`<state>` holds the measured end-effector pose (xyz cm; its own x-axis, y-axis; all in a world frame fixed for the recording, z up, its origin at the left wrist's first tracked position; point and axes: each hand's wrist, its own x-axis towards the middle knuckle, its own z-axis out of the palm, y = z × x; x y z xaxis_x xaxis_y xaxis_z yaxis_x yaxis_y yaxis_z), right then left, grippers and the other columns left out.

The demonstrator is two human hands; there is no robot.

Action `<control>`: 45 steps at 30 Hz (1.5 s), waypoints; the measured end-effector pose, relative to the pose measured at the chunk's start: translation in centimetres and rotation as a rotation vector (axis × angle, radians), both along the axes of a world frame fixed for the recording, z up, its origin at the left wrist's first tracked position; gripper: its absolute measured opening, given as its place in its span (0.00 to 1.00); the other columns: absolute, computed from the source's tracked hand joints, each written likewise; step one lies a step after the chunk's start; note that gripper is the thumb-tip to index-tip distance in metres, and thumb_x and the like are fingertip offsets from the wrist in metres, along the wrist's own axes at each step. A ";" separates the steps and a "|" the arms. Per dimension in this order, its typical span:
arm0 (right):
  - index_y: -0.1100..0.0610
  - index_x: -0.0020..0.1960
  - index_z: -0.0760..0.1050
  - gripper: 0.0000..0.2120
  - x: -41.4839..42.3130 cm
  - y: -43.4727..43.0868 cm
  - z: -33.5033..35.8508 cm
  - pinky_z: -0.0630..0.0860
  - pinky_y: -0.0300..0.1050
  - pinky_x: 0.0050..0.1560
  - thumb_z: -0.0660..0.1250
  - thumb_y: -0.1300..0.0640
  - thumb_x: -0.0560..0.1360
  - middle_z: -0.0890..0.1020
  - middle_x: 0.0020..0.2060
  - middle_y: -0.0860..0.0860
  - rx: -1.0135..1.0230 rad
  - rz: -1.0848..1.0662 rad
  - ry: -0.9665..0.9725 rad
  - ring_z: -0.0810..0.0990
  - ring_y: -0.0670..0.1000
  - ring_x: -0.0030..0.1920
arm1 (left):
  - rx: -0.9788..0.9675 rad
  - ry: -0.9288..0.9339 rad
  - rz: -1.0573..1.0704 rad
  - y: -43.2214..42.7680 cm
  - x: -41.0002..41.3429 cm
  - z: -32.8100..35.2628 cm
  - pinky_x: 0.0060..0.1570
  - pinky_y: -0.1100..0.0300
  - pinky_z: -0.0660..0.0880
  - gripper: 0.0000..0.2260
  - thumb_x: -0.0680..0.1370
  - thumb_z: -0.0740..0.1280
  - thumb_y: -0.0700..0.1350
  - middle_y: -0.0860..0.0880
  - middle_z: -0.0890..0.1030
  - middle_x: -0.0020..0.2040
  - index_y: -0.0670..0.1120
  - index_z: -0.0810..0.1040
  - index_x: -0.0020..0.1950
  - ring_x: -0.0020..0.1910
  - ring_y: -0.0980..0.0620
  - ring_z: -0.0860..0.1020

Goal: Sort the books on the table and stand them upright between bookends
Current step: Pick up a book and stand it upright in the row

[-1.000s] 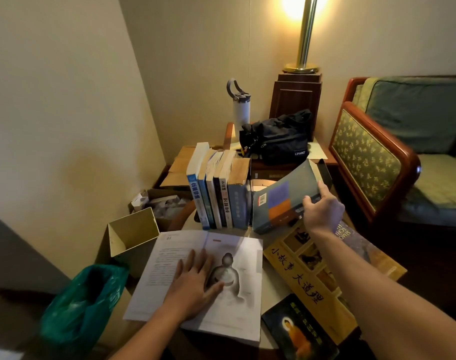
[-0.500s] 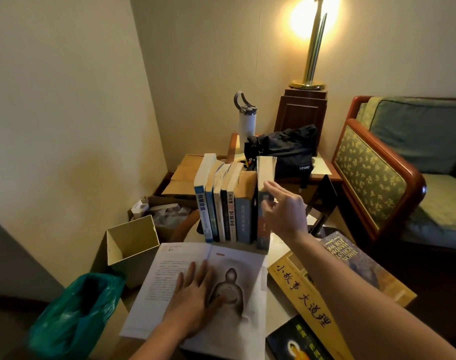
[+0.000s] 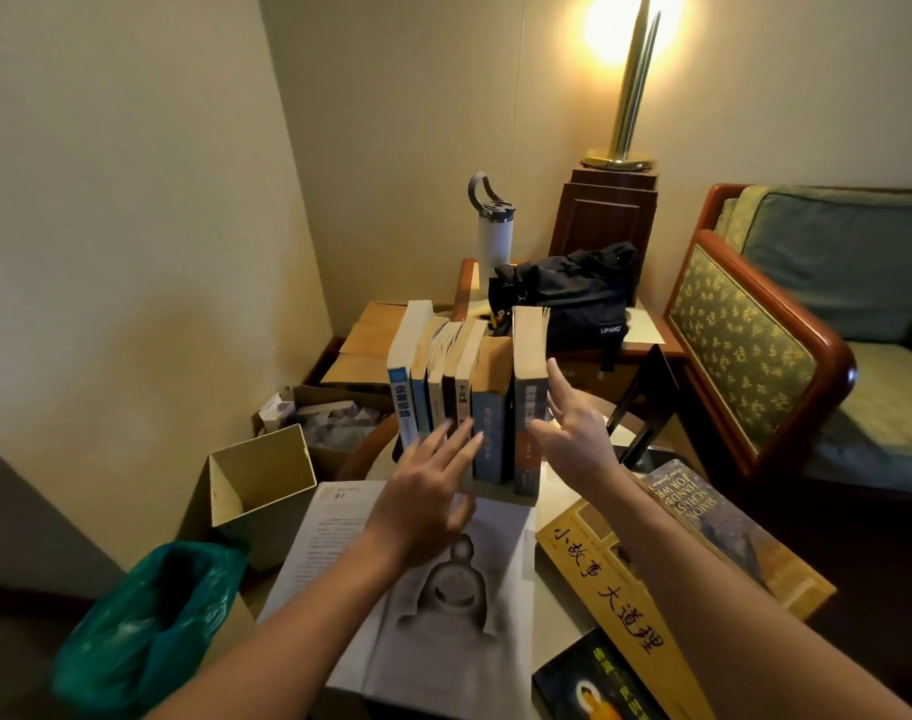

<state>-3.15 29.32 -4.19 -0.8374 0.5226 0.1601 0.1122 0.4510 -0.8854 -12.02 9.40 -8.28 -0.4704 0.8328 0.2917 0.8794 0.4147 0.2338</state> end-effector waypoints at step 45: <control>0.46 0.81 0.46 0.52 21.3 8.9 -5.5 0.73 0.44 0.63 0.78 0.51 0.70 0.68 0.73 0.53 0.059 -0.042 -0.727 0.71 0.52 0.69 | 0.030 -0.013 0.002 9.5 -0.1 5.3 0.77 0.41 0.56 0.39 0.75 0.68 0.37 0.52 0.52 0.82 0.48 0.52 0.82 0.81 0.50 0.46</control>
<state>18.17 38.20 -9.64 -0.7222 0.5645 -0.3998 0.6808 0.4779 -0.5551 -12.15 18.89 -2.94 -0.4755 0.8232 0.3104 0.8756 0.4089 0.2571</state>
